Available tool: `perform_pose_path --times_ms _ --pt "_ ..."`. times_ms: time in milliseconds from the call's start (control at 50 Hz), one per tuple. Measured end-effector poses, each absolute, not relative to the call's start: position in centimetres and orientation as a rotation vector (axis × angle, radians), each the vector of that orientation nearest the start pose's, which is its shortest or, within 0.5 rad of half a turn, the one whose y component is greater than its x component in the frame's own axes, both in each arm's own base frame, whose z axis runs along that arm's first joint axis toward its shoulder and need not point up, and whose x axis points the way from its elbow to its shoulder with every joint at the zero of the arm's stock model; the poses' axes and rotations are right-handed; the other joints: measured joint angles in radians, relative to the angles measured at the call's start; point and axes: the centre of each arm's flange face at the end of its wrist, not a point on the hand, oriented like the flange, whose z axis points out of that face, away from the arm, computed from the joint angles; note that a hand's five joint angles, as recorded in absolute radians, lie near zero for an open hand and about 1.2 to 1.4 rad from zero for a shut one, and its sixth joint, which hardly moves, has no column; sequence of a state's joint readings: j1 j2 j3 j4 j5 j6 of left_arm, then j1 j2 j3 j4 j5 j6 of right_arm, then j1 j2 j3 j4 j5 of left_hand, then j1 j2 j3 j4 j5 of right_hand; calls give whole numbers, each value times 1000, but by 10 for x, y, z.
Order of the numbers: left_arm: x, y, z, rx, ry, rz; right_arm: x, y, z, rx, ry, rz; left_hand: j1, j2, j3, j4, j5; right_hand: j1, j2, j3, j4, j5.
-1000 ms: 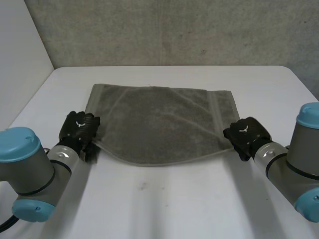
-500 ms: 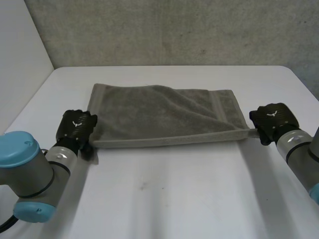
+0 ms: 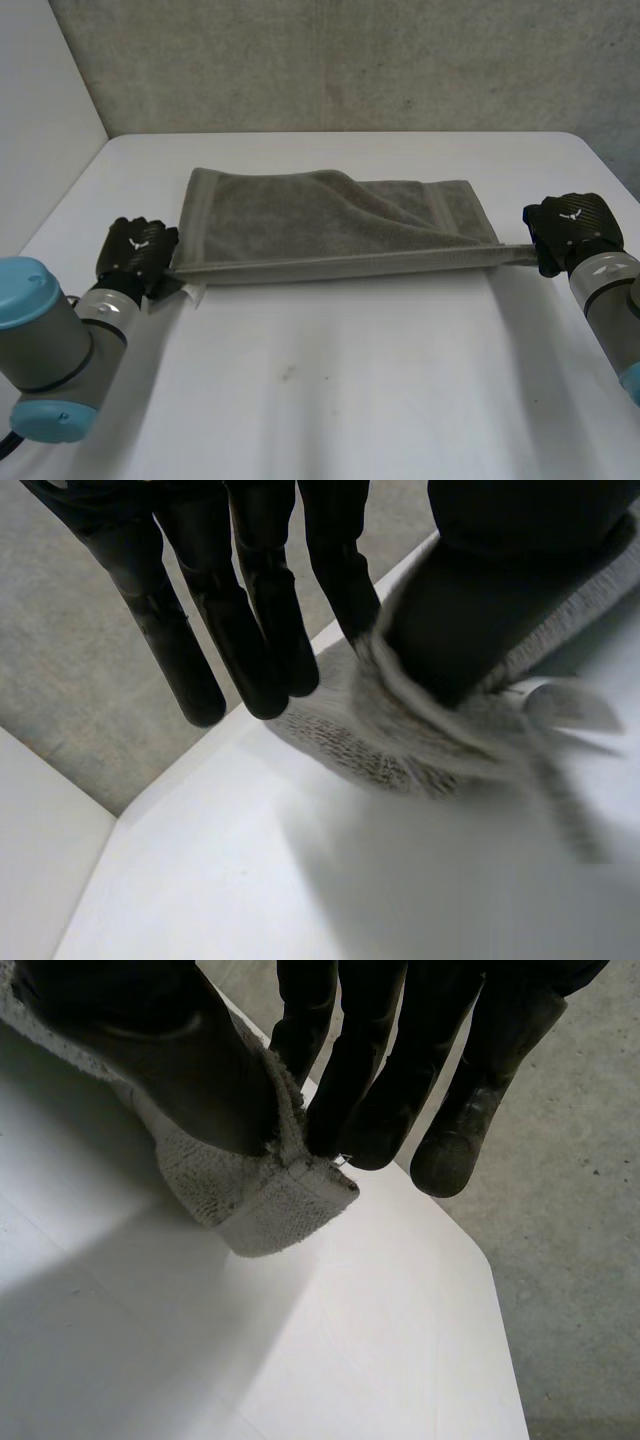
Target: Fold the towel.
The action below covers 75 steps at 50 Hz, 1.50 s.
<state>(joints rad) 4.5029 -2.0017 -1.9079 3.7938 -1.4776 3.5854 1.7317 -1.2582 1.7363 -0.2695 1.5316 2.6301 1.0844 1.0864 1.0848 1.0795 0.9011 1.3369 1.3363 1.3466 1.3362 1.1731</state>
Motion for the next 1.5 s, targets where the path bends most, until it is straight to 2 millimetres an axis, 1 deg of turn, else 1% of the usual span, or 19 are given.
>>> perform_pose_path --times_ms 80,160,260,320,420,480,540,700,780,840,900,1000,1040,1100,1160,1220,1280,1340,1500 --pt "-201 -301 144 791 2093 -2059 186 -310 185 -889 2438 -2088 63 97 96 103 81 0 0 0 0 0" --pt "-197 -299 178 752 1987 -2150 185 -308 201 -876 2398 -2149 76 121 121 128 100 0 0 0 0 0" --pt "-194 -286 241 687 1762 -2326 184 -298 249 -837 2257 -2340 87 128 129 136 109 0 0 0 0 0" --pt "-191 -270 283 645 1595 -2437 181 -286 287 -803 2133 -2491 94 130 131 137 118 0 0 1 0 0" --pt "-191 -255 311 644 1480 -2510 173 -272 325 -767 2039 -2623 99 130 131 137 119 0 0 2 0 0" --pt "-193 -253 307 690 1505 -2503 167 -270 332 -771 2069 -2613 100 130 131 137 119 0 0 2 0 0" --pt "-196 -256 291 763 1602 -2455 162 -271 331 -806 2131 -2550 100 130 131 137 119 0 0 2 0 0" --pt "-204 -274 224 934 1990 -2194 164 -296 284 -1072 2374 -2174 100 130 132 137 119 0 0 3 0 0" --pt "-208 -292 201 992 2062 -2091 170 -314 262 -1212 2451 -2030 100 131 132 137 119 0 0 3 0 0" --pt "-212 -309 195 1029 2038 -2059 179 -329 254 -1284 2465 -1997 100 131 132 137 119 0 0 3 0 0" --pt "-218 -331 204 1046 1949 -2081 194 -348 259 -1319 2437 -2062 109 131 132 138 119 0 0 3 0 0" --pt "-233 -365 267 972 1689 -2278 216 -382 316 -1168 2236 -2447 109 131 132 138 124 0 0 3 0 0" --pt "-239 -372 313 880 1553 -2415 220 -392 360 -975 2039 -2701 113 131 132 138 124 0 0 3 0 0" --pt "-240 -370 375 710 1402 -2597 218 -392 415 -705 1753 -2950 113 131 132 138 124 0 0 3 0 0" --pt "-236 -363 414 569 1330 -2725 215 -384 442 -579 1615 -3037 113 131 132 138 128 0 0 3 0 1" --pt "-230 -358 432 465 1332 -2808 213 -376 445 -576 1646 -3005 113 131 132 138 128 0 0 3 0 6" --pt "-226 -359 422 433 1408 -2807 214 -372 427 -658 1786 -2890 113 131 132 138 128 0 0 3 0 6" --pt "-220 -365 390 440 1551 -2733 216 -368 394 -779 1953 -2714 113 131 132 138 128 0 0 3 0 6" --pt "-212 -359 256 591 2002 -2427 221 -354 281 -1061 2238 -2221 113 131 133 138 128 0 0 3 0 6"
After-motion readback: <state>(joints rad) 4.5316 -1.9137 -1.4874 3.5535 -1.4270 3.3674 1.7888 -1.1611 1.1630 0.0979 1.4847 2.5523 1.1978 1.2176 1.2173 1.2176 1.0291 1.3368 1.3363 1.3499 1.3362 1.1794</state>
